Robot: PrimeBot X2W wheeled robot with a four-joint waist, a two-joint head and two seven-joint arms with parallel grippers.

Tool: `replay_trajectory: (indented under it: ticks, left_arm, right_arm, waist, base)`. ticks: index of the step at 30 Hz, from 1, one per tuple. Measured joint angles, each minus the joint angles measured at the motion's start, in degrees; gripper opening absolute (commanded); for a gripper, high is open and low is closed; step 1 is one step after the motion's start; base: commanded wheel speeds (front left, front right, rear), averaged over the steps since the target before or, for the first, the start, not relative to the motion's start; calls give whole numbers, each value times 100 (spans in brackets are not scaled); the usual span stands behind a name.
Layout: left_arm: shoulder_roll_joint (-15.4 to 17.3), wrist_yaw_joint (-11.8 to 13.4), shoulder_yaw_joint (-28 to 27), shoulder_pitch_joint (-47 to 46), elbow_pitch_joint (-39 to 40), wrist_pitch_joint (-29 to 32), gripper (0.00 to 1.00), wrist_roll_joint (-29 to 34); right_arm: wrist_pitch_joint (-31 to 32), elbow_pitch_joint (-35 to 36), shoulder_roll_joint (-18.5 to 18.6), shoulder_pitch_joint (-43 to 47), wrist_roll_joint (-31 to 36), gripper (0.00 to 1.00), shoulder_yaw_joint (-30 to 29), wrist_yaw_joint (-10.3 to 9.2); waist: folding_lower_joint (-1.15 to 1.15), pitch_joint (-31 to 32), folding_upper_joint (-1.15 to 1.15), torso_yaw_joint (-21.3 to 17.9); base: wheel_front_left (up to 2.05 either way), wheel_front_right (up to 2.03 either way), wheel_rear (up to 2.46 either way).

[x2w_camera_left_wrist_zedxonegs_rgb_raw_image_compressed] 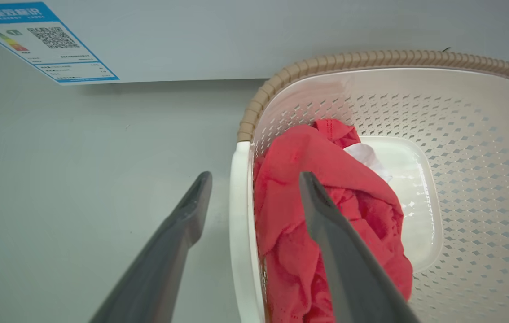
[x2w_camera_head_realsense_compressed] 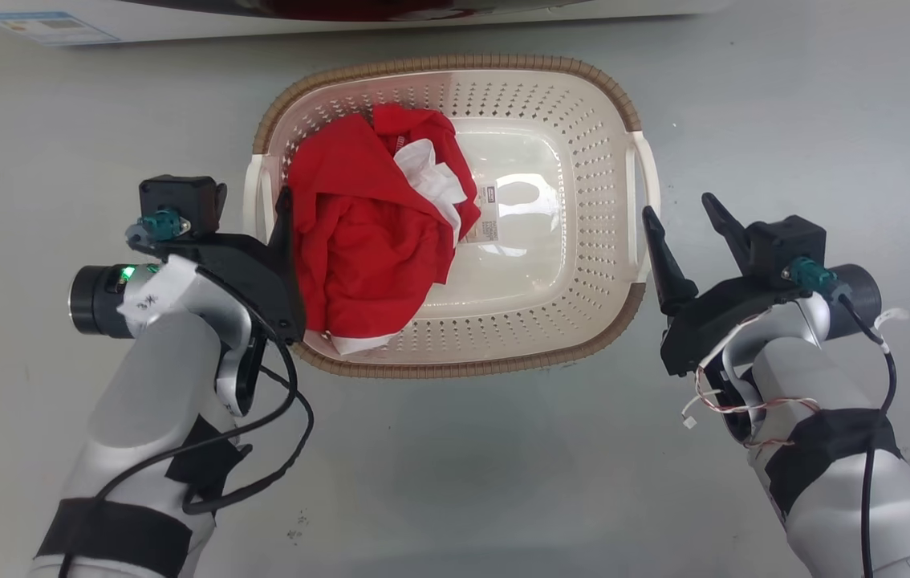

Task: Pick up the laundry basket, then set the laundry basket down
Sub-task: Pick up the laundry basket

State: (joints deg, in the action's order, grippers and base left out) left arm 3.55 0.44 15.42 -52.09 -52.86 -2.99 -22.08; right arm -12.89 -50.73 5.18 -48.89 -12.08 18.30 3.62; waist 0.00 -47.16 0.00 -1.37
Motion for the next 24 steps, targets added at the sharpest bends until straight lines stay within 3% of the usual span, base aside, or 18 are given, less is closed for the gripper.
replay_trajectory:
  ticks: [24]
  left_arm:
    - [-51,-350,-201,-686,-1015,390,100,-378]
  right_arm:
    - [232,-969,-104,-994,-231,100,234,202]
  waist:
    - [0,-640,0,11]
  base:
    - [0,0,0]
